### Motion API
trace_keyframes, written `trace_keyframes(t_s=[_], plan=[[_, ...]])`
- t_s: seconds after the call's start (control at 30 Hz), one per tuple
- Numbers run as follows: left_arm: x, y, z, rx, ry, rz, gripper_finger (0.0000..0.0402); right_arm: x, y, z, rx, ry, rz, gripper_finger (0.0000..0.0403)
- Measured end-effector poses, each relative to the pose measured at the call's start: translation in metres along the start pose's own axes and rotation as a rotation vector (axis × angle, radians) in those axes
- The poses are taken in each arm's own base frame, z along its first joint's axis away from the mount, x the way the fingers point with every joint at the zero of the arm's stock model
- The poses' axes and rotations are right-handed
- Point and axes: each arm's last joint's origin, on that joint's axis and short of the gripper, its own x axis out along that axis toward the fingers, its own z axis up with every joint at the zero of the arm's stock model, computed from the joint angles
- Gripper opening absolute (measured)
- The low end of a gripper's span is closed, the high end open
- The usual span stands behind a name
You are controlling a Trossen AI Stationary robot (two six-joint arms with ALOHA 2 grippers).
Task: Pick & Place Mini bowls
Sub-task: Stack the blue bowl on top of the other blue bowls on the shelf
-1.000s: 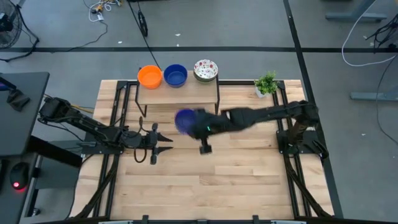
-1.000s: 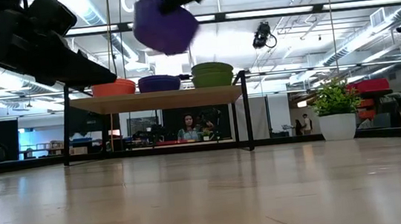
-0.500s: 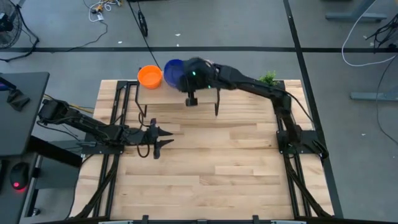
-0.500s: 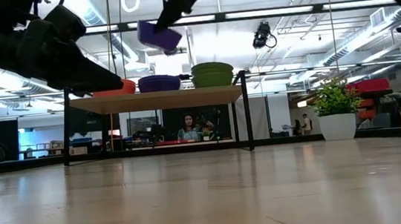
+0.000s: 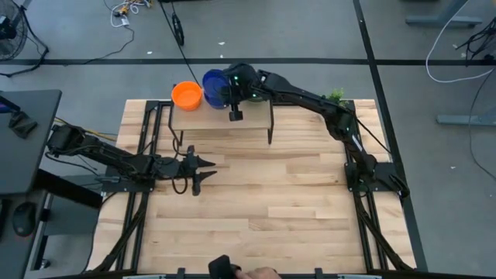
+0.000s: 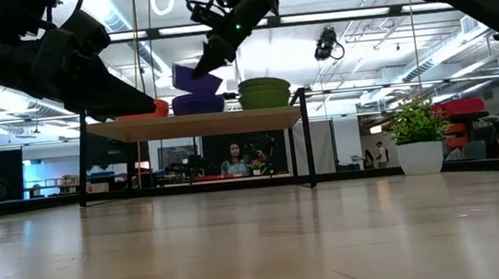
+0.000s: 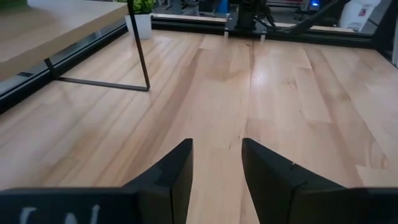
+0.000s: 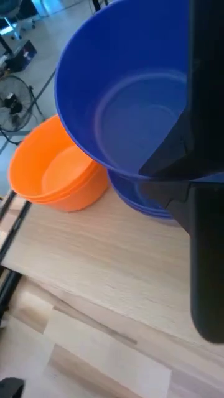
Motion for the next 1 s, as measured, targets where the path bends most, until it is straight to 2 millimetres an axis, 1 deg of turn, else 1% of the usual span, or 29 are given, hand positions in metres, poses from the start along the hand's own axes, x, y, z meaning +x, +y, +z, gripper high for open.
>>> trace_keyframes(t_s=[0.17, 0.37, 0.57, 1.0], plan=[[0.000, 0.000, 0.000, 0.001, -0.001, 0.000, 0.0142, -0.001, -0.005, -0.004, 0.003, -0.030, 0.034, 0.0004], [0.000, 0.000, 0.000, 0.001, -0.001, -0.001, 0.0142, -0.001, -0.003, -0.005, 0.006, -0.027, 0.055, 0.0004], [0.000, 0.000, 0.000, -0.003, -0.002, -0.001, 0.0142, 0.006, -0.001, -0.012, 0.013, 0.000, 0.078, 0.0004], [0.000, -0.001, 0.000, -0.005, 0.002, -0.027, 0.0142, 0.007, -0.002, -0.015, 0.022, 0.015, 0.087, 0.0004]])
